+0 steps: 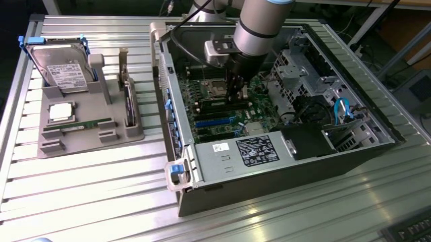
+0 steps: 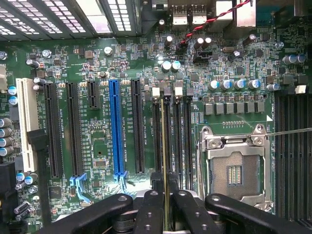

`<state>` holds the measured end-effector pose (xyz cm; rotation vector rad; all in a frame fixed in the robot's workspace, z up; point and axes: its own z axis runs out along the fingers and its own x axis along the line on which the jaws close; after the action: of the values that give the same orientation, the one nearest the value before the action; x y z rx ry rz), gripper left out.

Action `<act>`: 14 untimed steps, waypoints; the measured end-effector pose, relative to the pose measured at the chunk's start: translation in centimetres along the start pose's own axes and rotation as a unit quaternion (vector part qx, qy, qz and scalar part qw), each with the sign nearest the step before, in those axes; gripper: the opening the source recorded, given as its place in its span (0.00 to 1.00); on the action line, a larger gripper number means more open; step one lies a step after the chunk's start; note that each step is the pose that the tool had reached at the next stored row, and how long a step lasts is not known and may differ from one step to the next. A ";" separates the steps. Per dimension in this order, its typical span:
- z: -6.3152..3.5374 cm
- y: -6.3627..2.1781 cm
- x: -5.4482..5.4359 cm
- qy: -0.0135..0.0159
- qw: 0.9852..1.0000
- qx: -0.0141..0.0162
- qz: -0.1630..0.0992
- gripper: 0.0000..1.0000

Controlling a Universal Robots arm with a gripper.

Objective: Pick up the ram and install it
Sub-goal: 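Insert the ram into the slot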

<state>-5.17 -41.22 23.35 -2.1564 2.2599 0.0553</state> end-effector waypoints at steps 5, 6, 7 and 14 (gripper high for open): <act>0.00 -0.03 0.0 0.000 1.000 0.000 -0.001 0.14; -0.02 -0.02 0.0 0.000 1.000 0.000 -0.001 0.14; -0.06 -0.03 0.0 0.000 1.000 0.000 -0.001 0.14; -0.09 -0.04 0.1 0.001 1.000 -0.001 -0.005 0.14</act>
<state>-5.14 -41.36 23.43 -2.1690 2.2515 0.0550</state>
